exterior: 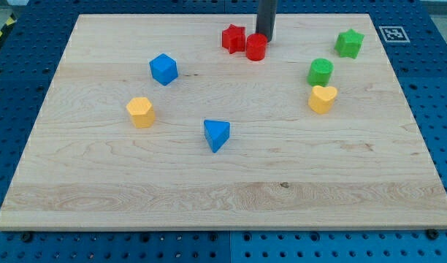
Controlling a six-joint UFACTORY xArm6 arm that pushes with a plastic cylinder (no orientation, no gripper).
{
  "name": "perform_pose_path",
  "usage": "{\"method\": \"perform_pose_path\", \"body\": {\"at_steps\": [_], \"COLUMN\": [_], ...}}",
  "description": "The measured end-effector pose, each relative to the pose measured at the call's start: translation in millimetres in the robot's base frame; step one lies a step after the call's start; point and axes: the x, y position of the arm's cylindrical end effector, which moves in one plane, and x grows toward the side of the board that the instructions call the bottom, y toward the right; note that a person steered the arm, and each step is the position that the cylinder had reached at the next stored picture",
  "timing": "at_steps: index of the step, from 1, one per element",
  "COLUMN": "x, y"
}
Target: Place the red circle at the center of the board
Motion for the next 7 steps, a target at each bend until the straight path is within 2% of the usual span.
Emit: {"method": "perform_pose_path", "body": {"at_steps": [4,7], "x": [60.0,83.8], "y": [-36.4,-23.0]}}
